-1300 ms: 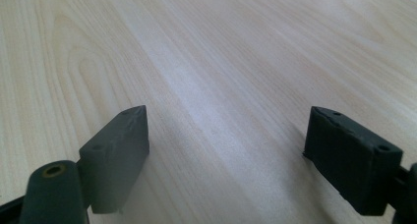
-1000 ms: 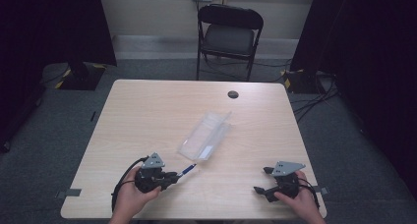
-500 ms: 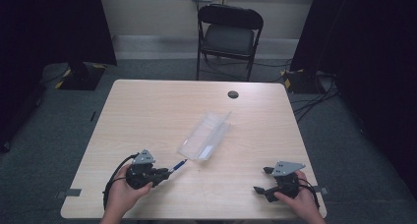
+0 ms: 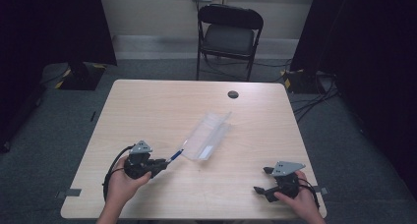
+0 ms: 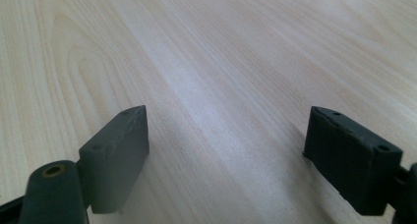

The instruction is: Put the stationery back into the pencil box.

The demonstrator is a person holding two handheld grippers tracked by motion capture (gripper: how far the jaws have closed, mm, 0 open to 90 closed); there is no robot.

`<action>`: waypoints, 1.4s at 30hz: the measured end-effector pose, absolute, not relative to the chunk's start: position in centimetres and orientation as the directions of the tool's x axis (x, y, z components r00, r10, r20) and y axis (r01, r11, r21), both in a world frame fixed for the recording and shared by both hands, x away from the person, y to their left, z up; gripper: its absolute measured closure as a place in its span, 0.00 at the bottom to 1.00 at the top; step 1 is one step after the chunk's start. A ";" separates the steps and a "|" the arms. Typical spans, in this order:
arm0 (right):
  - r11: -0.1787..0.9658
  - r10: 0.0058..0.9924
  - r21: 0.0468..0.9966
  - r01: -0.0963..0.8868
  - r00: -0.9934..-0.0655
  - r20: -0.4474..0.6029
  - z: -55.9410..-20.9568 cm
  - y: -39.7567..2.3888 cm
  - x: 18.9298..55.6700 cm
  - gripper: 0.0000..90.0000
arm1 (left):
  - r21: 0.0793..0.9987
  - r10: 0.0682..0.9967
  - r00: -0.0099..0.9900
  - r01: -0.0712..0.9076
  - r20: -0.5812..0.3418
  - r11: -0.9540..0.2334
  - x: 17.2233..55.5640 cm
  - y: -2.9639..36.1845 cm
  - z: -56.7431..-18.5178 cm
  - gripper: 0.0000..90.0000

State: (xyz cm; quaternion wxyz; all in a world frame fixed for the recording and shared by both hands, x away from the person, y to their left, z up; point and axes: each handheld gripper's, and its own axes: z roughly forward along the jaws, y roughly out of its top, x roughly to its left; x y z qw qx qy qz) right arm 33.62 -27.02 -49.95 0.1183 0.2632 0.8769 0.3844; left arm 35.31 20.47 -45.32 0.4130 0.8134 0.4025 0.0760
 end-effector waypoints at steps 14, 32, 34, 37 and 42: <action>0.566 0.552 0.736 0.371 -0.834 -0.005 -50.0 -27.0 33.6 0.18 | 0.735 0.745 0.638 0.598 -0.195 -0.320 37.7 19.5 -45.0 0.89; 0.566 0.552 0.736 0.371 -0.834 -0.005 -50.0 -27.0 33.6 0.18 | 0.742 0.789 0.583 0.614 -0.193 -0.271 39.7 19.2 -45.0 0.89; 0.565 0.553 0.737 0.371 -0.833 -0.005 -50.0 -27.0 33.6 0.18 | 0.740 0.786 0.587 0.613 -0.193 -0.276 39.9 19.2 -44.9 0.89; 0.566 0.552 0.736 0.371 -0.834 -0.005 -50.0 -27.0 33.6 0.18 | 0.744 0.792 0.581 0.610 -0.188 -0.270 40.2 19.1 -44.8 0.89; 0.566 0.552 0.736 0.371 -0.834 -0.005 -50.0 -27.0 33.6 0.18 | 0.742 0.800 0.573 0.612 -0.177 -0.274 40.6 18.9 -44.6 0.89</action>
